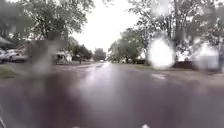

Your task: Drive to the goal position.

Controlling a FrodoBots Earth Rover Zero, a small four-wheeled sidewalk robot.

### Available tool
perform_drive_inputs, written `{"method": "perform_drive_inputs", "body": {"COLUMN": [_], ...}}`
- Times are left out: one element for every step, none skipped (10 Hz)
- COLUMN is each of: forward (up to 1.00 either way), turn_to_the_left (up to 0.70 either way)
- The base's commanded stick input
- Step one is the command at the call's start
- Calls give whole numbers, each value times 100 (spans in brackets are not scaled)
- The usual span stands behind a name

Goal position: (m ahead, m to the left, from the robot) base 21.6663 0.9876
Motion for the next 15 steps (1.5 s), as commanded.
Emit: {"method": "perform_drive_inputs", "body": {"forward": [70,70,70,70,70,70,70,70,70,70,70,70,70,70,70], "turn_to_the_left": [-35,-35,-35,-35,-35,-35,-35,-35,-25,0,0,0,0,0,0]}}
